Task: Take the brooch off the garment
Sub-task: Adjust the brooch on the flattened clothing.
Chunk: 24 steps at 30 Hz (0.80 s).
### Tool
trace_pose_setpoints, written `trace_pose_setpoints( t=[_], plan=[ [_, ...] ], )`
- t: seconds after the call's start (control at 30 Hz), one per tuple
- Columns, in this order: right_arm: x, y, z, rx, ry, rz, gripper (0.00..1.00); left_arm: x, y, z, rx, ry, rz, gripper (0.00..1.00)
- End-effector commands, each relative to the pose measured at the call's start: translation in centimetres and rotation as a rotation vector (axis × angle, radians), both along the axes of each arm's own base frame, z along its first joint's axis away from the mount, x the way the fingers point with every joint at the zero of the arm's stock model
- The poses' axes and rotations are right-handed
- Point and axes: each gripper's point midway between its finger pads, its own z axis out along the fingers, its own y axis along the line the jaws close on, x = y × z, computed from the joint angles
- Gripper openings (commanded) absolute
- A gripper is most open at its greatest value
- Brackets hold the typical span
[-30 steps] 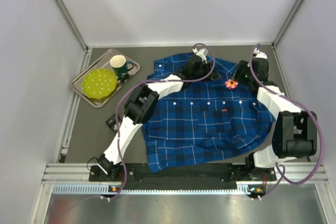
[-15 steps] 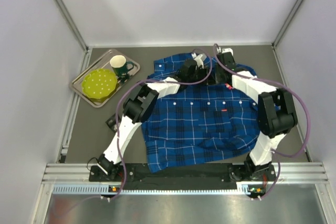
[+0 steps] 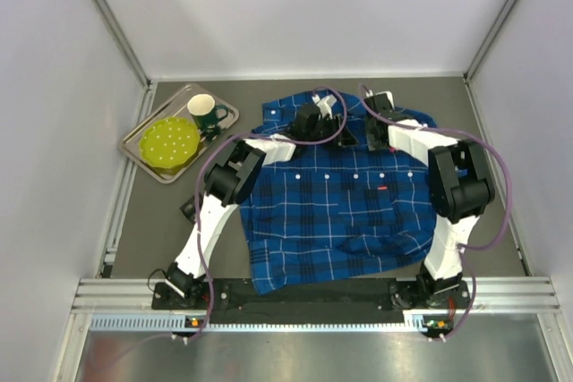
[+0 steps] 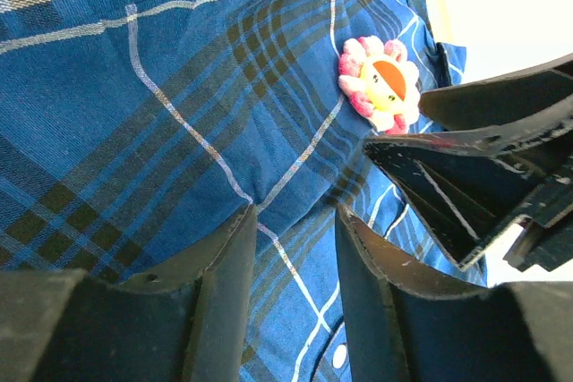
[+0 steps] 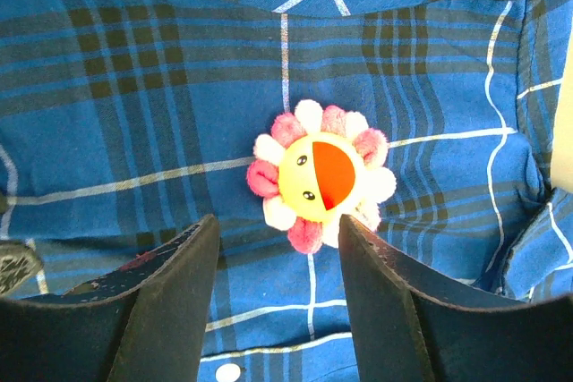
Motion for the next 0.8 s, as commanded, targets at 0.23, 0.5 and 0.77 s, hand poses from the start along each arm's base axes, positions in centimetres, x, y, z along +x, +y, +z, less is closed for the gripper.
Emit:
trace_pose_setpoints(
  t=[0.23,0.5,0.77],
  plan=[
    [1.7,-1.1,0.2,-0.094,-0.031,-0.054,0.46,0.4,0.1,0.8,-0.056,-0.018,0.004,0.48],
    [2.3,-2.0,0.2,-0.094,-0.040,-0.090,0.50,0.2,0.0,1.0,-0.068,-0.014,-0.004,0.48],
    [2.5,-3.1,0.0,-0.106,-0.050,-0.144,0.46,0.2,0.1,1.2,-0.074,-0.018,-0.006,0.48]
  ],
)
